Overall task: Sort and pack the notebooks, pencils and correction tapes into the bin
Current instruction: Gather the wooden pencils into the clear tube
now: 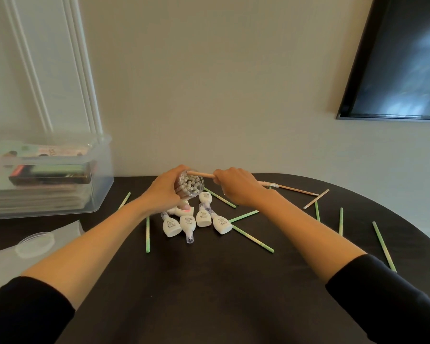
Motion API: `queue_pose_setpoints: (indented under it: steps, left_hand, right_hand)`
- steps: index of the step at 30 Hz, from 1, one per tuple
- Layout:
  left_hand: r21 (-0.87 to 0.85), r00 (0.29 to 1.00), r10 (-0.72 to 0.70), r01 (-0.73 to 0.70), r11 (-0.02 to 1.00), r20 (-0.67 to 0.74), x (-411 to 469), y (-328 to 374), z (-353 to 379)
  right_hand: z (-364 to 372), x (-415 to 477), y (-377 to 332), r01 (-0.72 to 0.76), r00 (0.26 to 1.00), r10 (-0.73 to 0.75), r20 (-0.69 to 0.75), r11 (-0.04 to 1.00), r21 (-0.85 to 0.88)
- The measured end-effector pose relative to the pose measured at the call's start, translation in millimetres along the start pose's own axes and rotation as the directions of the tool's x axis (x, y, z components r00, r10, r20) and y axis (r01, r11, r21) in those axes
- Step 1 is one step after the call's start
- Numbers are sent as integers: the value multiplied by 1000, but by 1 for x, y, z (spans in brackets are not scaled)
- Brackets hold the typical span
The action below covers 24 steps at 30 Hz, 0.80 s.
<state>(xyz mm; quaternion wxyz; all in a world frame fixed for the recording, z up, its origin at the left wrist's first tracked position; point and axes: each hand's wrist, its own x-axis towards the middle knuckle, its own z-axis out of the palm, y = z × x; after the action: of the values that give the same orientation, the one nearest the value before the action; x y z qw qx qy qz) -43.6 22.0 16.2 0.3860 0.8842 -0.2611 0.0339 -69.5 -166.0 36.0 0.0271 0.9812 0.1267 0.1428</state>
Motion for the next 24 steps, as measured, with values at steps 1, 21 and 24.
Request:
queue_pose_setpoints:
  steps: [1, 21, 24]
  left_hand:
    - [-3, 1000, -10, 10, 1000, -10, 0, 0, 0]
    - [293, 997, -65, 72, 953, -31, 0, 8, 10]
    - [212, 994, -106, 110, 971, -30, -2, 5, 9]
  right_hand:
    - [0, -1, -1, -10, 1000, 10, -7, 1000, -4]
    - [-20, 2, -7, -55, 963, 23, 268, 992, 113]
    - [-16, 1, -13, -14, 971, 9, 240, 1000, 20]
